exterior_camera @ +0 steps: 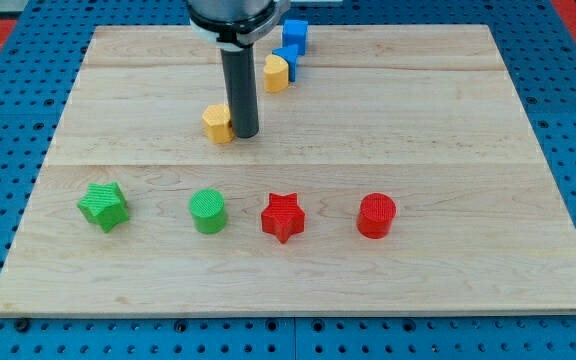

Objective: Push the yellow hexagon closer to the yellow heart

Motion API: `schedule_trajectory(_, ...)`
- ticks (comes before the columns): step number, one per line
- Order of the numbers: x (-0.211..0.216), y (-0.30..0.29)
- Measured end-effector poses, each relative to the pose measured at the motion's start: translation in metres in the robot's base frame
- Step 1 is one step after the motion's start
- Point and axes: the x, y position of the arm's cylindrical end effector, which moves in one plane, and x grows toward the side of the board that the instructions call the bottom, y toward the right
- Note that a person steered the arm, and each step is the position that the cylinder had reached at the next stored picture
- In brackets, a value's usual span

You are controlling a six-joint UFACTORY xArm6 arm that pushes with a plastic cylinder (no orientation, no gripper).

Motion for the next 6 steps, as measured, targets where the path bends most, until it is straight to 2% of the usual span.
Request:
schedule_trajectory(1,0.026,-0.006)
schedule_trajectory(2,0.009,-0.047)
schedule_trajectory(3,-0.027,-0.017)
schedule_trajectory(5,-0.055,0.039)
schedule_trajectory(6,-0.031,0.021)
